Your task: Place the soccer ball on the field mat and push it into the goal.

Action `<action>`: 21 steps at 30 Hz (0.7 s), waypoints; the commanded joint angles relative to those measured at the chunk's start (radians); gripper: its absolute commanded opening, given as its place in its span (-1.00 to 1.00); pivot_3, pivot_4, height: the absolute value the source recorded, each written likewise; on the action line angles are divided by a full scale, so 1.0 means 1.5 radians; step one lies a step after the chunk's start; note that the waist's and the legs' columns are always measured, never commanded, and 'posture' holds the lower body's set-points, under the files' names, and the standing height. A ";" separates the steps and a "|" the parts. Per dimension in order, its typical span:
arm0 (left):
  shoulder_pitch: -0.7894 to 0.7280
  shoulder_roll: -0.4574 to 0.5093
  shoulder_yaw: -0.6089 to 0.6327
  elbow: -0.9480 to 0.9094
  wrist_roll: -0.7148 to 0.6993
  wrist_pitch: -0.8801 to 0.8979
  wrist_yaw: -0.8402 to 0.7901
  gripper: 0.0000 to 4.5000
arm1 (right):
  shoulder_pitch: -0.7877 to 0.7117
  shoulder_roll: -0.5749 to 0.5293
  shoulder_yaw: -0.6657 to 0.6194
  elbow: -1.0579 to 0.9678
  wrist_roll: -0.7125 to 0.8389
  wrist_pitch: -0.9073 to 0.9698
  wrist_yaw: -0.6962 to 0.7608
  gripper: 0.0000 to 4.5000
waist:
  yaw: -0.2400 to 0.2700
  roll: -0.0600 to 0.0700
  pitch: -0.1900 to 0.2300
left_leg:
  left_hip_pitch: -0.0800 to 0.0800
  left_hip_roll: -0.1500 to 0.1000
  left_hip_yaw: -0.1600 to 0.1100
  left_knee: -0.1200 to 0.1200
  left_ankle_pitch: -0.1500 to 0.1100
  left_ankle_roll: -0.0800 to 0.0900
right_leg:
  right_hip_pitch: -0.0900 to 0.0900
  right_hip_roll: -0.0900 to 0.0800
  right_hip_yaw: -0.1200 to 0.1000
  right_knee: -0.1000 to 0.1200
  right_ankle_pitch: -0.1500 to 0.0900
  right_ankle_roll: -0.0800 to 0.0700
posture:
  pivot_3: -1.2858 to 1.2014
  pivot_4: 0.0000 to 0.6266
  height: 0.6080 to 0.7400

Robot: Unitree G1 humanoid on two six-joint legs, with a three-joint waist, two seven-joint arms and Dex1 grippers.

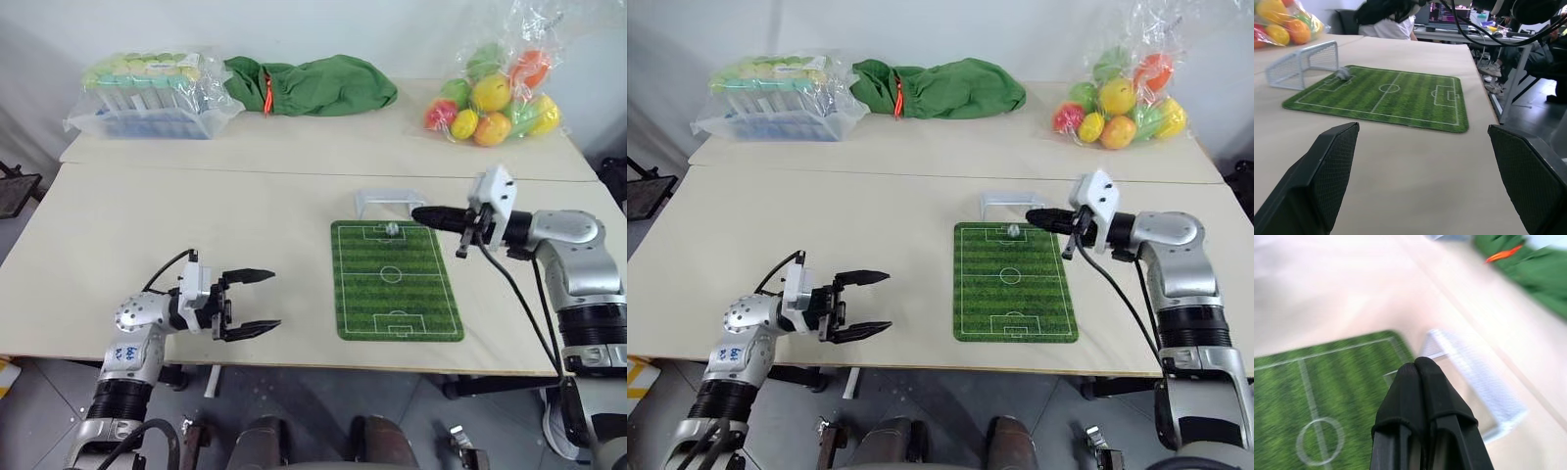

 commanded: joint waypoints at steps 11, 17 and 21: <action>-0.018 0.001 0.091 -0.014 -0.075 0.056 0.063 1.00 | 0.254 -0.108 -0.192 -0.041 0.104 0.032 0.075 -0.11 | 0.001 0.000 0.000 | -0.002 -0.001 0.000 0.001 0.000 0.000 | -0.001 0.000 -0.001 0.000 0.000 0.000 | 0.03 -0.52 1.00; 0.010 0.050 0.118 -0.029 -0.079 0.125 0.075 1.00 | 0.329 -0.153 -0.243 0.050 0.111 -0.017 0.166 0.84 | -0.003 0.000 0.000 | 0.000 0.000 0.002 0.002 0.000 0.000 | 0.001 0.000 0.000 0.000 0.000 0.000 | 0.03 -0.52 1.00; 0.062 0.082 0.128 -0.056 -0.096 0.145 0.032 1.00 | 0.338 -0.170 -0.255 0.117 0.105 -0.057 0.194 0.98 | -0.003 0.000 0.000 | 0.001 0.001 0.003 0.002 0.000 0.000 | 0.000 0.000 0.002 0.000 0.000 0.000 | 0.03 -0.52 1.00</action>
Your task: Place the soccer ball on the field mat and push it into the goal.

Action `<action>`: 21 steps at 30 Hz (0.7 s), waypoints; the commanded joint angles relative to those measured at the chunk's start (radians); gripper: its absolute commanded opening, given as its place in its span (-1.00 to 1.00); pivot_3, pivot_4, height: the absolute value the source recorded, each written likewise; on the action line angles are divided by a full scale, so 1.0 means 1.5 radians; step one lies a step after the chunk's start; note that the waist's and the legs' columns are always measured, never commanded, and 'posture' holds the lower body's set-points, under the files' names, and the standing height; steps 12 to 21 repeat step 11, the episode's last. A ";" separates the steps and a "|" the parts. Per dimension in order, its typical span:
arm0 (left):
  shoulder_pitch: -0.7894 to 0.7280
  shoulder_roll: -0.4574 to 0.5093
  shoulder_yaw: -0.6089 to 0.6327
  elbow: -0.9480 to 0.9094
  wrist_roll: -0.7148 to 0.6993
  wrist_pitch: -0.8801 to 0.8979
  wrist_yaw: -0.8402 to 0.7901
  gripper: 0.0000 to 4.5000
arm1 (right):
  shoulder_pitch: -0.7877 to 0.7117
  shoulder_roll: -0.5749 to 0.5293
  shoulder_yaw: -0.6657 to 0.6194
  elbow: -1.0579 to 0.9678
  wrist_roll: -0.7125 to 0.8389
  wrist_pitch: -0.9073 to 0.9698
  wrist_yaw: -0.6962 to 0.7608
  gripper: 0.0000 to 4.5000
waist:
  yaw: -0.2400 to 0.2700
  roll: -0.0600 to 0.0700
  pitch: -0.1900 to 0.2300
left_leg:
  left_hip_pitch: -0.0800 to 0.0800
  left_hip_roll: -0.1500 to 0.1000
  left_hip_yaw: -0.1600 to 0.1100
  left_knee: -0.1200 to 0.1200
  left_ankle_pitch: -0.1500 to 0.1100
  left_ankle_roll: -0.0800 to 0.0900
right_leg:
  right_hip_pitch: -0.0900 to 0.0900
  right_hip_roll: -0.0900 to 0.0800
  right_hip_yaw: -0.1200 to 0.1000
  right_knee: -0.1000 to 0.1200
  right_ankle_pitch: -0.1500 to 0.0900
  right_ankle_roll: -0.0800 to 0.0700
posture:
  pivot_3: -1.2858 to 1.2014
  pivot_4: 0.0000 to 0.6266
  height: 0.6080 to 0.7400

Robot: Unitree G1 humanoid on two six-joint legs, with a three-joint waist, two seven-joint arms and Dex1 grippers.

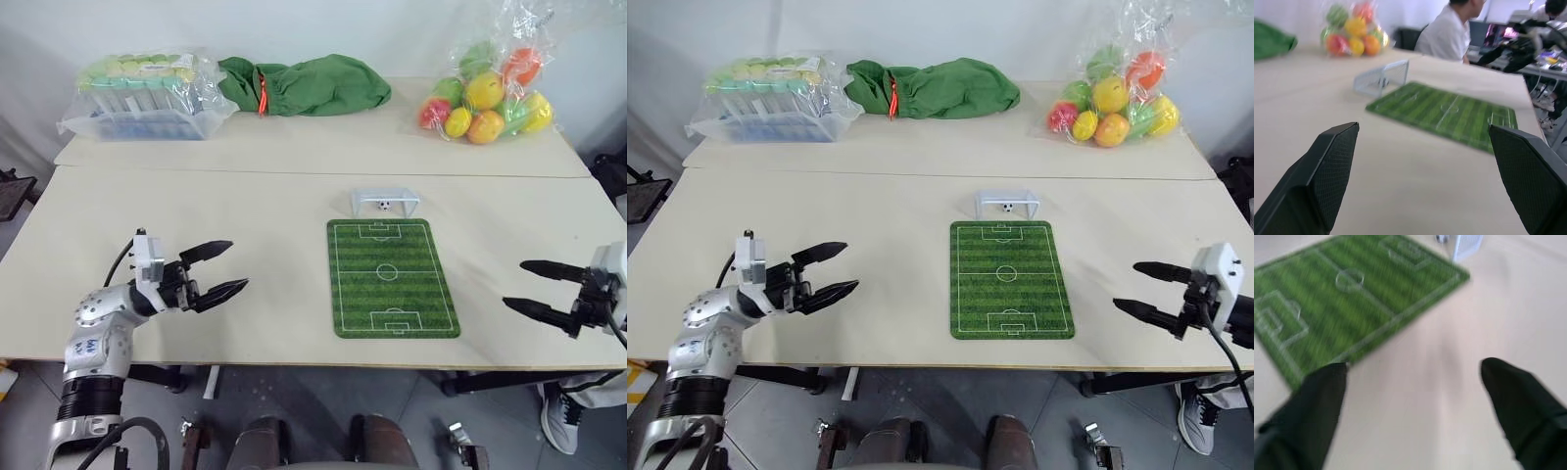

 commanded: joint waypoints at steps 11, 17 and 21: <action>0.056 0.051 0.016 -0.025 0.011 -0.035 -0.056 1.00 | -0.026 -0.026 -0.014 0.074 -0.022 -0.051 -0.013 0.98 | 0.002 0.000 0.000 | 0.000 0.000 0.000 0.001 0.000 0.000 | 0.000 0.000 0.001 0.000 0.000 0.000 | 0.03 -0.52 1.00; 0.056 0.051 0.016 -0.025 0.011 -0.035 -0.056 1.00 | -0.026 -0.026 -0.014 0.074 -0.022 -0.051 -0.013 0.98 | 0.002 0.000 0.000 | 0.000 0.000 0.000 0.001 0.000 0.000 | 0.000 0.000 0.001 0.000 0.000 0.000 | 0.03 -0.52 1.00; 0.056 0.051 0.016 -0.025 0.011 -0.035 -0.056 1.00 | -0.026 -0.026 -0.014 0.074 -0.022 -0.051 -0.013 0.98 | 0.002 0.000 0.000 | 0.000 0.000 0.000 0.001 0.000 0.000 | 0.000 0.000 0.001 0.000 0.000 0.000 | 0.03 -0.52 1.00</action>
